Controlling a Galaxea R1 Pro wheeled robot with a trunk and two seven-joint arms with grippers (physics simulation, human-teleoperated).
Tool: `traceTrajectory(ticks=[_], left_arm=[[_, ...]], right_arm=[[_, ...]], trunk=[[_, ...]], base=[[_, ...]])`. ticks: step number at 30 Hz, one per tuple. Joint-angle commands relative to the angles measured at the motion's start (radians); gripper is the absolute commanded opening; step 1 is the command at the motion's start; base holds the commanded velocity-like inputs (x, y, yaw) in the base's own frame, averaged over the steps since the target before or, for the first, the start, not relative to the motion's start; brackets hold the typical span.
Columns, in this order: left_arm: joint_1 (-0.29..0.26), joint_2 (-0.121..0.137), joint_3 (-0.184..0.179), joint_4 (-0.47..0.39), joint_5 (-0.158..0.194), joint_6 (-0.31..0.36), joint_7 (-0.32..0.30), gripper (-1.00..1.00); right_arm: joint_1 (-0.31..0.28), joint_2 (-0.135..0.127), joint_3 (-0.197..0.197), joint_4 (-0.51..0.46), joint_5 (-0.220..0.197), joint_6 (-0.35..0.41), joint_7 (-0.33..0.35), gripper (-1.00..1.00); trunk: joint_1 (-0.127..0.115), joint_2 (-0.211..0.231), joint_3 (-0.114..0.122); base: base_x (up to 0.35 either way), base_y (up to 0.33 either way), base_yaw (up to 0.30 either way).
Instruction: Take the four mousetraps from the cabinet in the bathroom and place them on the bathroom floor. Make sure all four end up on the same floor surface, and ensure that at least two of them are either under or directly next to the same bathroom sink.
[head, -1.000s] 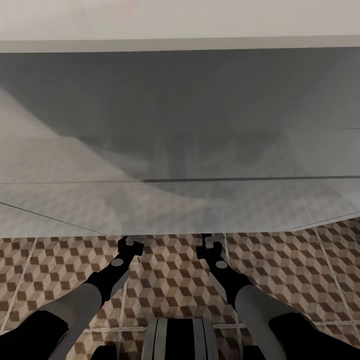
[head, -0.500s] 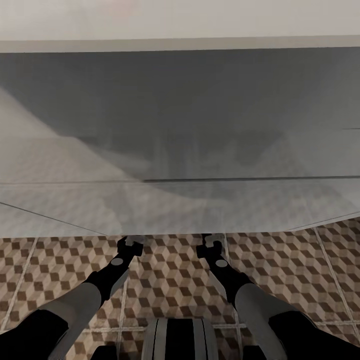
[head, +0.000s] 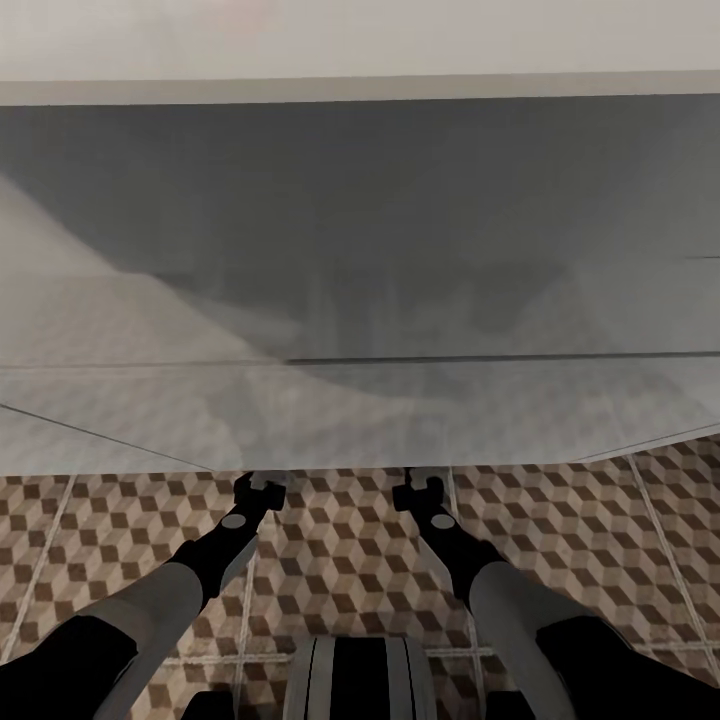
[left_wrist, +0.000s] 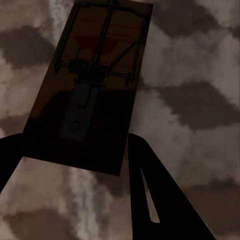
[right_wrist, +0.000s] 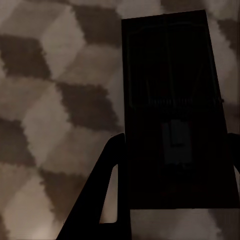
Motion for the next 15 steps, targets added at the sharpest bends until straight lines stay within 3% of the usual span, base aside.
traceTrajectory(ticks=[1, 15], left_arm=[[-0.001, 0.0, -0.008, 0.001, 0.006, -0.003, 0.004, -1.0], [-0.003, 0.0, -0.009, 0.001, 0.005, -0.003, 0.004, -1.0]], right_arm=[[-0.003, 0.0, 0.006, 0.001, 0.004, -0.001, -0.009, -1.0], [-0.006, 0.0, 0.004, 0.001, 0.0, -0.002, -0.009, -1.0]], trunk=[[0.0, 0.0, 0.0], [0.0, 0.0, 0.0]], base=[[0.0, 0.0, 0.0], [0.0, 0.0, 0.0]])
